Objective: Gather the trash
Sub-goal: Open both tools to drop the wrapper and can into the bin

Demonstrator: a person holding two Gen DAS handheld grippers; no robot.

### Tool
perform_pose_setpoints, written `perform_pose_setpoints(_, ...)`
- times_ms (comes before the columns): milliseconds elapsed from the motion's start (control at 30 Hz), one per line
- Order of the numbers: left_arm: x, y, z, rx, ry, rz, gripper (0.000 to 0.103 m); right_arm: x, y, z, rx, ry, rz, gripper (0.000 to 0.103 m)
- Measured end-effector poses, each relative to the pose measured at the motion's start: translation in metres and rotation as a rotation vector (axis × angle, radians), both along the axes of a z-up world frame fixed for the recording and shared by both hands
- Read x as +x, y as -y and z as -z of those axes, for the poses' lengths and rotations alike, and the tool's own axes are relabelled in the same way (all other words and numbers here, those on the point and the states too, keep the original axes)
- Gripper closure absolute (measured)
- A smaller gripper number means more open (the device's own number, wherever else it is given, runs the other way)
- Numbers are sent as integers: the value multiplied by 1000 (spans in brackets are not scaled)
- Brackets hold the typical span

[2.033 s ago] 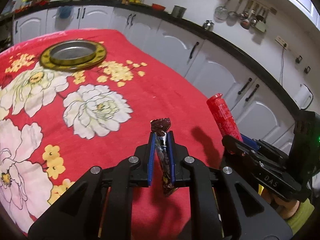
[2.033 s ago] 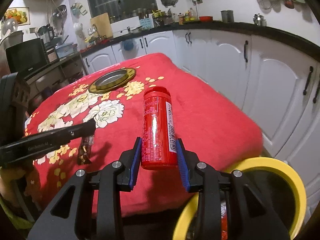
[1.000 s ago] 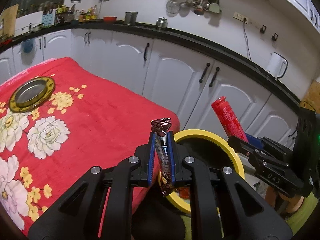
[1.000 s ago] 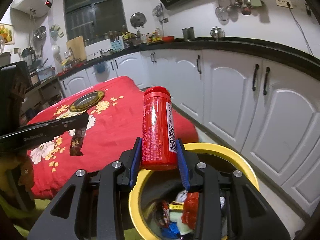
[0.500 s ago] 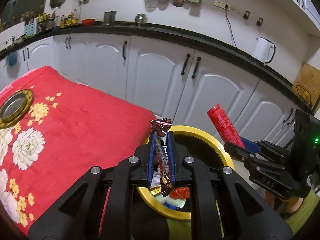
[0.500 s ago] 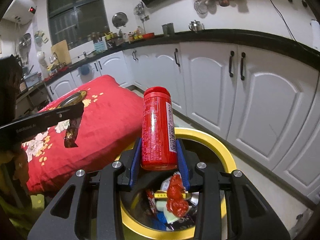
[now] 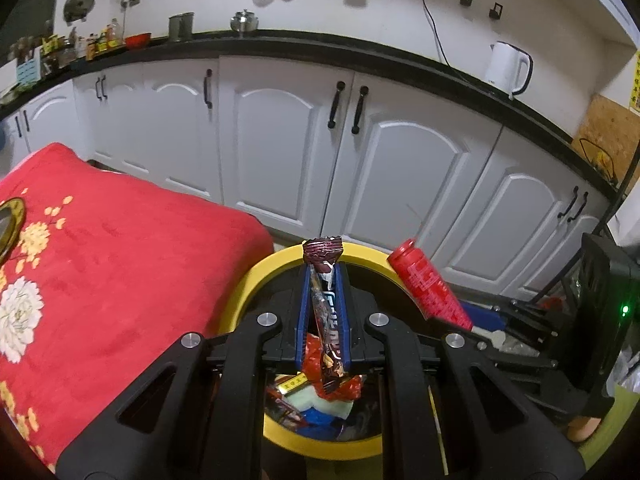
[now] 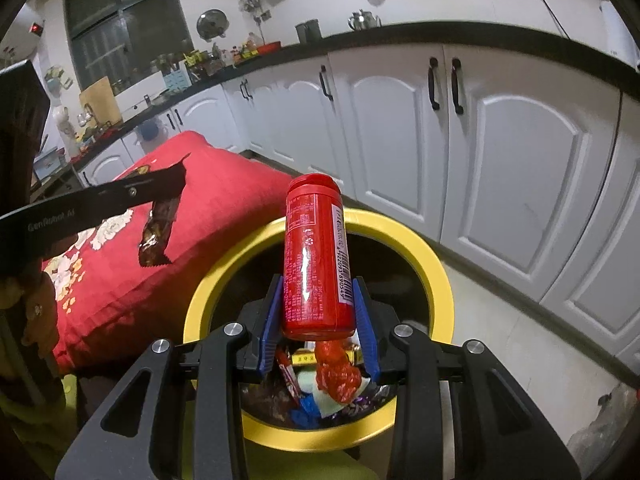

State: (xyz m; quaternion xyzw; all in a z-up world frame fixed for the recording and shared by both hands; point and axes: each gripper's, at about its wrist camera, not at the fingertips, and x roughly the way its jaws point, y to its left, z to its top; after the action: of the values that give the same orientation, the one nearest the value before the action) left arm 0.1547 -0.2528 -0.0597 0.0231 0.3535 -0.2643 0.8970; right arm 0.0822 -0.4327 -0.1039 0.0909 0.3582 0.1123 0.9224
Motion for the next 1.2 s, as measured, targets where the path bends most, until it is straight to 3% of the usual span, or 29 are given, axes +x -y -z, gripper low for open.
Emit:
perform_pose_setpoints(567,22,29,17,31,-54,43,95,10,3,23,35,-88,-2,70)
perform_pose_setpoints(667,26,29,18,34,-55,30,78,9,1,23,31,-89,-5,66)
perform_pose_setpoints(733,28,27,18,26,-63,22,65,8,1,23,27,-87,2,57)
perform_pose_setpoints(967,29,15,14,9,-72,-17,37,4,8,20,26,-77,39,46)
perform_pose_setpoints(1033,28,11,11,9,-65,-31,18,2,8,17,16,-70,45,42)
perform_pose_setpoints(1200,25,-2,7,12,-62,-67,11,-3,5,9,-5,-46,49,30)
